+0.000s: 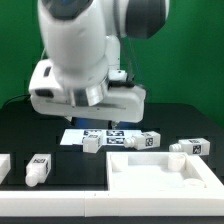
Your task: Assemble one leg
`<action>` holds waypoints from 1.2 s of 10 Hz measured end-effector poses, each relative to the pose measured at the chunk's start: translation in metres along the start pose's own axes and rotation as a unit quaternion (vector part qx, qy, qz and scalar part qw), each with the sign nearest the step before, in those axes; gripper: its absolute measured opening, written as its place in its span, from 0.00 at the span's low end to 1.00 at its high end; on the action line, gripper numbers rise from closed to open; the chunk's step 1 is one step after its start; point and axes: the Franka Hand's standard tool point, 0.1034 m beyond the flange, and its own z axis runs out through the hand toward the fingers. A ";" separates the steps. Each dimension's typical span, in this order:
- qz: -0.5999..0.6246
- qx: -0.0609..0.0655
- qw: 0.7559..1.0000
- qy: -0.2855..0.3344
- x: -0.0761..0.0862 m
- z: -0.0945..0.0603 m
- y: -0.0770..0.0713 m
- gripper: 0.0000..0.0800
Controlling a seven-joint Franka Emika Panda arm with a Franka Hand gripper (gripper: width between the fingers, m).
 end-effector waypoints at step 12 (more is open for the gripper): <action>0.018 0.026 0.996 -0.080 -0.003 0.048 0.017 0.81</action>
Offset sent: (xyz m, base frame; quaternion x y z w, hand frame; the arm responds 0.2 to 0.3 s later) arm 0.0000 0.0000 0.0000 0.0000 0.0000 0.0000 1.0000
